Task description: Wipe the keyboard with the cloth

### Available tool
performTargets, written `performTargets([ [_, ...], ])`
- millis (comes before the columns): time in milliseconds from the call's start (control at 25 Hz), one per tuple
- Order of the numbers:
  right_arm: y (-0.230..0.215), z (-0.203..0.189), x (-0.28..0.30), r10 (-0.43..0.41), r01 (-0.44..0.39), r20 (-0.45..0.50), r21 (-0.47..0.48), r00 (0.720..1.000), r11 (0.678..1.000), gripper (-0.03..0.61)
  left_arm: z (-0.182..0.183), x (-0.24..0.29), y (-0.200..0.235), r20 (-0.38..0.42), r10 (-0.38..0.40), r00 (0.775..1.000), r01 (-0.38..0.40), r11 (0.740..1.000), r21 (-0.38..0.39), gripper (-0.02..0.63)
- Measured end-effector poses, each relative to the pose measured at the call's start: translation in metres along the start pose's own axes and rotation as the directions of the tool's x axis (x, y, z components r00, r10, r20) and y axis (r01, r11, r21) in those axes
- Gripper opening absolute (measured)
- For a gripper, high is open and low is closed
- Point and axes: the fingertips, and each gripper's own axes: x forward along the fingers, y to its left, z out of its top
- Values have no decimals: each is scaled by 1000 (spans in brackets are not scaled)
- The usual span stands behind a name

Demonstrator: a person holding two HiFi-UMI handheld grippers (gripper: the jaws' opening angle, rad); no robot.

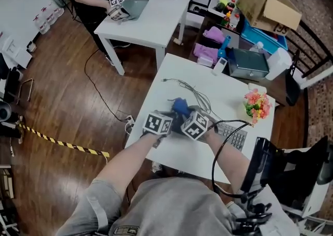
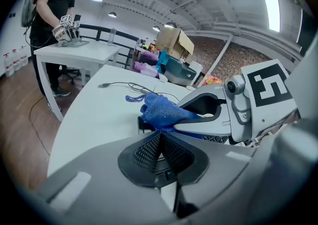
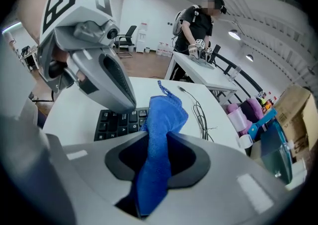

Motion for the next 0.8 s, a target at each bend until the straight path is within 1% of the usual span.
performTargets([
  [160,0,0,3,3,-3,-10,11,1000,1000,110,-1,0,3,-12,-5,1000,5,1000,-10,0],
  [320,4,1,1,8,-8,-8,15,1000,1000,110,-11,2,0,-26,-12,1000,12,1000,-6,0],
  [560,34,1,-4,47,-47,-3,-12,999,999,110,-31,-5,-3,-41,-10,999,10,1000,0,0],
  [800,75,1,-9,78,-78,4,-51,997,996,110,-61,-18,-4,-54,-2,999,1,1000,-4,0],
])
